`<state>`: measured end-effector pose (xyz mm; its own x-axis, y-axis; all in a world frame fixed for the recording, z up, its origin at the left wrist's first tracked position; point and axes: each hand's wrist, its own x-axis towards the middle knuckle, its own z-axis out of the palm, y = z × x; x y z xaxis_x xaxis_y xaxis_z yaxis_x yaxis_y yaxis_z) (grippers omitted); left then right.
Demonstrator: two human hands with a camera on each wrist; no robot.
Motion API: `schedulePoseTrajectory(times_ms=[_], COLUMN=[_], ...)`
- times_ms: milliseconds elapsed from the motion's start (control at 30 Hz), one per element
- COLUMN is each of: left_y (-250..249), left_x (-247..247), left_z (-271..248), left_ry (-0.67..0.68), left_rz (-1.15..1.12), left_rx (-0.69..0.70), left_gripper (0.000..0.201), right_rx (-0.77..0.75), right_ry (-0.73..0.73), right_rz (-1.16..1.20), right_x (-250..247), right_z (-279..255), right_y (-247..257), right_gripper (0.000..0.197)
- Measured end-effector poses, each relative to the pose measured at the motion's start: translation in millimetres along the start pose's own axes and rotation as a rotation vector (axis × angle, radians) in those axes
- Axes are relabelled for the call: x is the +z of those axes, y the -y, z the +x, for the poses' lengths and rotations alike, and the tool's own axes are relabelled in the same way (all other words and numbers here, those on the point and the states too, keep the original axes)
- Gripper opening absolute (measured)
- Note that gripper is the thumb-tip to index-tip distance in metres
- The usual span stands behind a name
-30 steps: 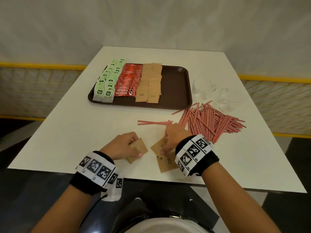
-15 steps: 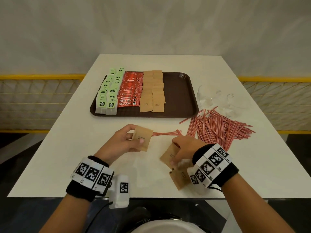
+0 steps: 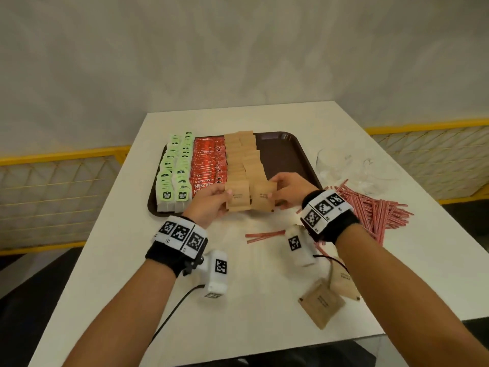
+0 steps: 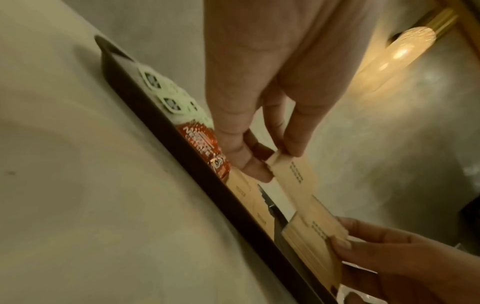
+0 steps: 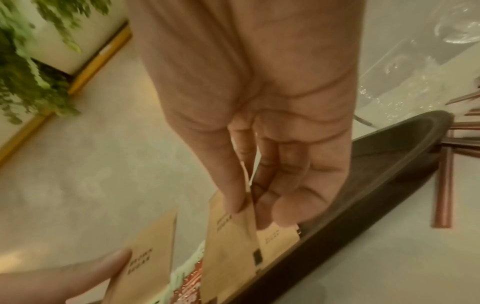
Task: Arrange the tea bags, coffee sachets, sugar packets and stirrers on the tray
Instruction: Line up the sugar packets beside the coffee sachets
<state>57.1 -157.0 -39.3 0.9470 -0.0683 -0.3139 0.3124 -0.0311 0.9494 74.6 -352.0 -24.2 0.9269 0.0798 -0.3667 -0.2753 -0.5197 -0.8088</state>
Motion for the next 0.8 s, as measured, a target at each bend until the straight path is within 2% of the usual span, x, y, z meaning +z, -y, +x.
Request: schedulePoseTrajectory(times_ms=[100, 200, 267, 467, 533, 667, 800], left_y=[-4.1, -5.3, -5.0, 2.2, 3.6, 3.6, 3.7], left_x=[1.9, 0.3, -0.1, 5.1, 4.8, 0.3, 4.7], left_z=[22.4, 40.4, 50.7, 66.1, 66.1, 63.4, 68.8], left_ry=[0.004, -0.051, -0.100, -0.140, -0.145, -0.050, 0.003], left_rz=[-0.050, 0.230, 0.389, 0.698, 0.827, 0.978, 1.054], left_rx=[-0.073, -0.063, -0.025, 0.018, 0.049, 0.124, 0.136], left_gripper=[0.017, 0.011, 0.019, 0.011, 0.021, 0.060, 0.063], right_rx=[0.069, 0.111, 0.120, 0.117, 0.111, 0.117, 0.107], right_ry=[-0.068, -0.110, -0.122, -0.105, -0.121, -0.117, -0.100], right_rz=[0.017, -0.086, -0.148, -0.318, -0.359, -0.410, -0.409], right_x=[-3.8, -5.3, -4.3, 5.1, 8.0, 10.1, 10.1], right_z=[21.2, 35.7, 47.6, 61.8, 62.8, 65.3, 71.0], right_y=[7.3, 11.6, 10.3, 14.8, 14.3, 12.6, 9.6], right_gripper=[0.027, 0.023, 0.026, 0.022, 0.020, 0.020, 0.027])
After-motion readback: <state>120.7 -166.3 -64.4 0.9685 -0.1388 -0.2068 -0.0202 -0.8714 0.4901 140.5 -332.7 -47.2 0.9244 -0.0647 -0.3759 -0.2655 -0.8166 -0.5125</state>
